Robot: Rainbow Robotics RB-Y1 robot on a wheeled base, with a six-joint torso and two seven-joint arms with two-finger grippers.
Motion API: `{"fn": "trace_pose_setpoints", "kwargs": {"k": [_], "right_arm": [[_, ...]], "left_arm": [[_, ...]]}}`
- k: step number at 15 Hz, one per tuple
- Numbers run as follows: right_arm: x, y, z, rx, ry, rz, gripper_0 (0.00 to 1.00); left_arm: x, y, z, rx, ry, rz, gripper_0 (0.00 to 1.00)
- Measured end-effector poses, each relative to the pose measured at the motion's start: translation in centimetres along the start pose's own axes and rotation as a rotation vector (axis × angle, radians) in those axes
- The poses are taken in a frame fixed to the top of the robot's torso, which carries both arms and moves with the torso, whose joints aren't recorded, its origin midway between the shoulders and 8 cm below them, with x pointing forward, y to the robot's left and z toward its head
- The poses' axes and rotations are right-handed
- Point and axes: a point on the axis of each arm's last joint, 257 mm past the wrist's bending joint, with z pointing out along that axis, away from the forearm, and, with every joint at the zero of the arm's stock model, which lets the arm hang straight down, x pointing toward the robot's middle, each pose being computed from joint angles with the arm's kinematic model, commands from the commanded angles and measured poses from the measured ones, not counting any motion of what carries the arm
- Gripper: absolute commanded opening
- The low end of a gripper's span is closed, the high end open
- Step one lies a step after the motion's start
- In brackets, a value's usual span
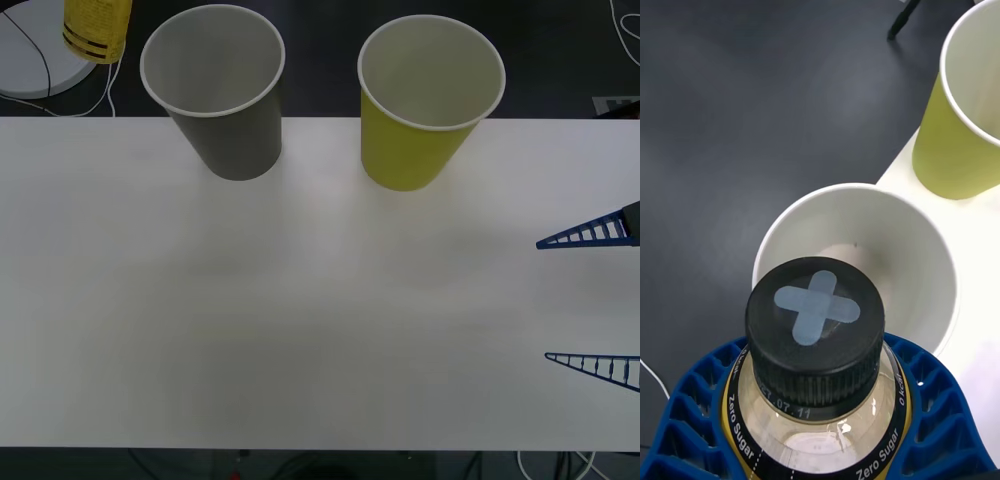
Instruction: Put the can into the green bin and the plastic bottle into the gray bin
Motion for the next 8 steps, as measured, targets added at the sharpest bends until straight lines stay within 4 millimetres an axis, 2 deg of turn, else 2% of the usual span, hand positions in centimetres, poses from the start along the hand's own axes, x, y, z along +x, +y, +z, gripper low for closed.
{"fn": "trace_pose_setpoints", "kwargs": {"k": [8], "right_arm": [[0.0,0.0,0.0,0.0,0.0,0.0,1.0]], "left_arm": [[-2.7,-1.5,3.8,0.015,0.028,0.025,0.0]]}}
